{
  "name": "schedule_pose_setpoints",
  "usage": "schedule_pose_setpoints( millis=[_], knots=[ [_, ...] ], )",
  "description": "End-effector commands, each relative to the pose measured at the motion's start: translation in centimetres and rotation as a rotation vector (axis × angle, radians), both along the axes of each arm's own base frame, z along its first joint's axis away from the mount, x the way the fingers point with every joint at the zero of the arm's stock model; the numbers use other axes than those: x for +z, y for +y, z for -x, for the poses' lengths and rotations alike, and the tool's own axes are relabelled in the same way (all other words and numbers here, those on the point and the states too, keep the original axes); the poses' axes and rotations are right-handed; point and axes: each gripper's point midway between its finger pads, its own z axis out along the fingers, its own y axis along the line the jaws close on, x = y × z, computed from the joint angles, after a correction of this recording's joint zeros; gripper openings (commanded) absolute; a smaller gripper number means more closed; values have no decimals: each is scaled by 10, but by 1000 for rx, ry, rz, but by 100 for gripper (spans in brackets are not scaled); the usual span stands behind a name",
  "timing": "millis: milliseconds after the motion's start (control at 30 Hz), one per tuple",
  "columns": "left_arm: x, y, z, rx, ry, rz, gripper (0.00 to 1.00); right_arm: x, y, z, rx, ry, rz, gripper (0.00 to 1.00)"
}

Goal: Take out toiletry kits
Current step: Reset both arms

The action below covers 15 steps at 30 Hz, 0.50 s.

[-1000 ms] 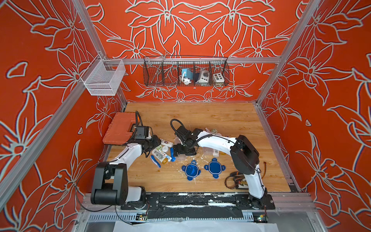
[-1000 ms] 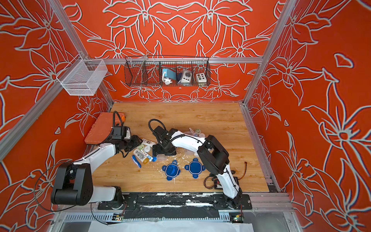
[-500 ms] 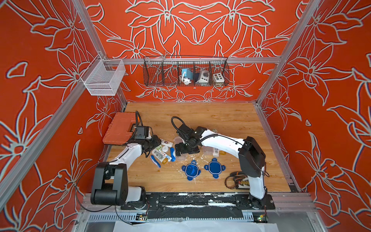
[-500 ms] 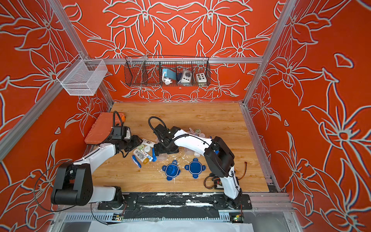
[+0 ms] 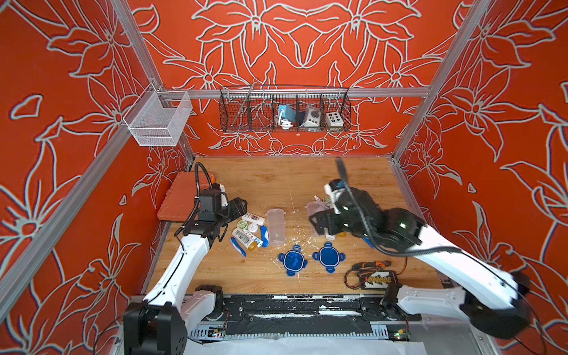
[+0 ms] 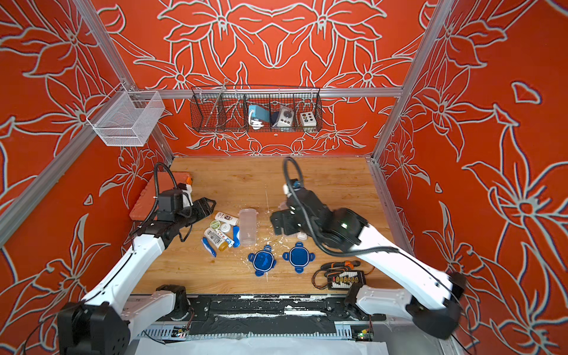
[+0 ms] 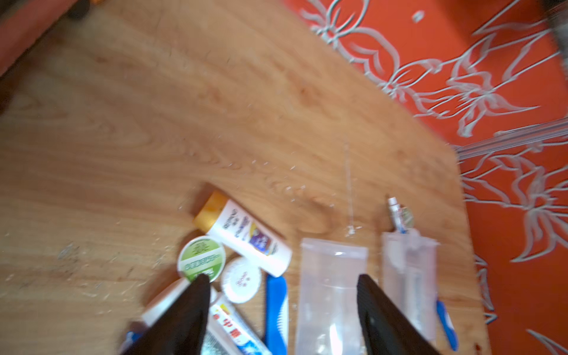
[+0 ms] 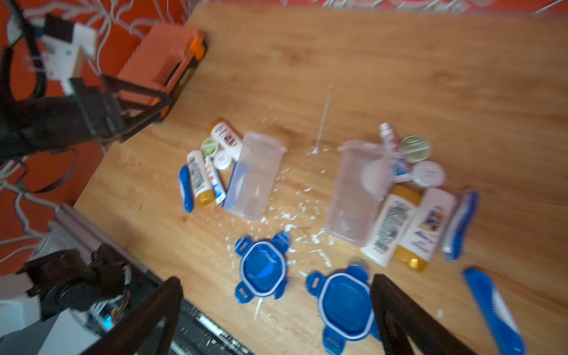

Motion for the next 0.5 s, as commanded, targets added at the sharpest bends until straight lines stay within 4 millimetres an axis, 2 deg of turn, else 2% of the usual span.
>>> schedule_pose_setpoints(
  millis=[0,67,133,167,233,300,367,467],
  knots=[
    [53,3,1,4,-187,-46,77,1,-77,-16,-280,-231,80,97],
    [70,12,-1,29,-262,-119,80,-8,-105,-13,-336,-375,55,97],
    [73,23,-10,44,-295,-240,80,-11,-143,-7,-482,-495,-33,97],
    [71,31,-16,69,-304,-304,80,-14,-156,-3,-517,-554,-57,97],
    [61,44,-25,122,-332,-376,81,-20,-164,-3,-515,-600,36,97],
    [41,47,-30,139,-376,-405,98,-28,-168,-8,-527,-565,212,97],
    [29,58,-29,199,-399,-439,99,-36,-162,-20,-519,-502,363,97],
    [23,72,-23,287,-470,-488,99,-50,-146,-50,-491,-405,392,97]
  ],
)
